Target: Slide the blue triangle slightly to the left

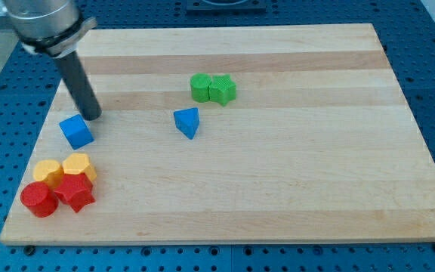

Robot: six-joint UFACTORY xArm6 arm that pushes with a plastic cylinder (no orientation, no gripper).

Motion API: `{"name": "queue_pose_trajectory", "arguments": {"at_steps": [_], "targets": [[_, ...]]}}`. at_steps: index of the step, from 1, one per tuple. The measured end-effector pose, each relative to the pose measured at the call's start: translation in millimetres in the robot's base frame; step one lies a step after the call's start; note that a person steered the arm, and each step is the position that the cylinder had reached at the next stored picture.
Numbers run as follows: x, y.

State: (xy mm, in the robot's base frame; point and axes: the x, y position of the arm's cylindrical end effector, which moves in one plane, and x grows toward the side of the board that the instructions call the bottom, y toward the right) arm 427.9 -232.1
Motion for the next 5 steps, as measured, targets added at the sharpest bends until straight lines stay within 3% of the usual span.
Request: {"name": "queue_pose_trajectory", "arguments": {"at_steps": [2, 4, 5], "targets": [[55.5, -2.5], [20.1, 59.9], [30.3, 113.3]]}}
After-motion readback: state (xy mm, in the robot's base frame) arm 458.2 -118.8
